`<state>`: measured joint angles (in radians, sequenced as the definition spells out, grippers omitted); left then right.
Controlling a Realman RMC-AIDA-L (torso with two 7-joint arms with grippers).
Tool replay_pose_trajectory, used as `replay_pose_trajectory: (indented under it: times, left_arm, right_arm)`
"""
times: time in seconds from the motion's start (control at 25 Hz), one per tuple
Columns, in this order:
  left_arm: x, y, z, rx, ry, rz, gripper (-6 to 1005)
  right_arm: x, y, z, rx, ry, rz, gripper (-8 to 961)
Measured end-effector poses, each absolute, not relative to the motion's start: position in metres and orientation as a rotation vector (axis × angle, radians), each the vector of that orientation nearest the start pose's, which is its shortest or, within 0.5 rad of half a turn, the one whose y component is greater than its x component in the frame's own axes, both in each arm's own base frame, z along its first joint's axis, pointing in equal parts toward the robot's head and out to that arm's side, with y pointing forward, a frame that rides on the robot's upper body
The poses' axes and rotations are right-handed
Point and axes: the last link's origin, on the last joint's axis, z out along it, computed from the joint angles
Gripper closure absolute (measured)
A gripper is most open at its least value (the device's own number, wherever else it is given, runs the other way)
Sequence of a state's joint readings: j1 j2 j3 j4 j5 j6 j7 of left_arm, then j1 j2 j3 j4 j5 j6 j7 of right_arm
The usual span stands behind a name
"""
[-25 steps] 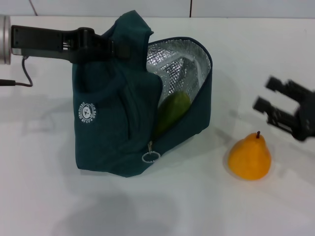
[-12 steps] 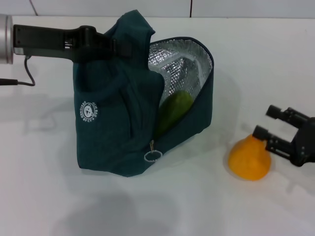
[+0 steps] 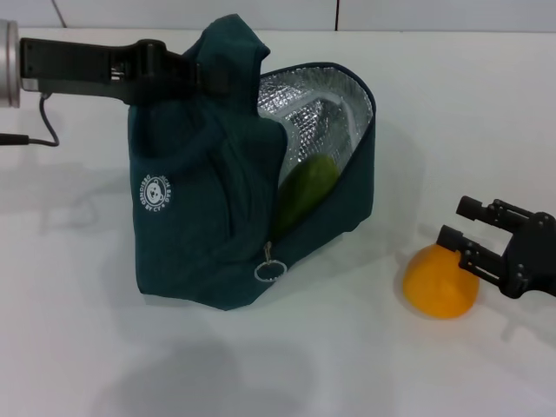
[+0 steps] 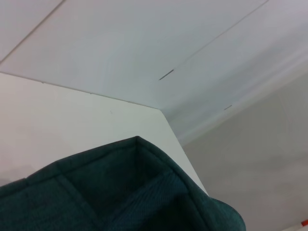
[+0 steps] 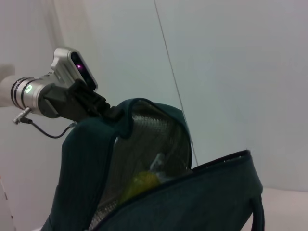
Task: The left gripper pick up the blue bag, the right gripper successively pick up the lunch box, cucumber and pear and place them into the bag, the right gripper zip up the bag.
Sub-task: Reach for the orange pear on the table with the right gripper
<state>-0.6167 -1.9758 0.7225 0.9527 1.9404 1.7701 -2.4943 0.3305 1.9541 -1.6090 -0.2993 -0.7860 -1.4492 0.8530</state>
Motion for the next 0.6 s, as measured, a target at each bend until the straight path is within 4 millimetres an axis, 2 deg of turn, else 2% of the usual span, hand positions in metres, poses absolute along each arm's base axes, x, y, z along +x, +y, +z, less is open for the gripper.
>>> replay_pose_trajectory:
  times: [0.28, 0.48, 0.6]
  left_arm:
    - [-0.1998, 0.3591, 0.0835, -2.573, -1.634, -0.781, 959]
    - [-0.1995, 0.3593, 0.0835, -2.575, -1.631, -0.781, 959]
    - [-0.1991, 0.3595, 0.0835, -2.579, -1.623, -0.781, 959]
  right_arm:
    - [0.2991, 0.2722, -0.0290, -2.479, 0.535, 0.978, 406]
    - [0.2993, 0.2724, -0.0288, -2.478, 0.536, 0.977, 632]
    - [0.2992, 0.2724, -0.0285, -2.476, 0.536, 0.979, 853]
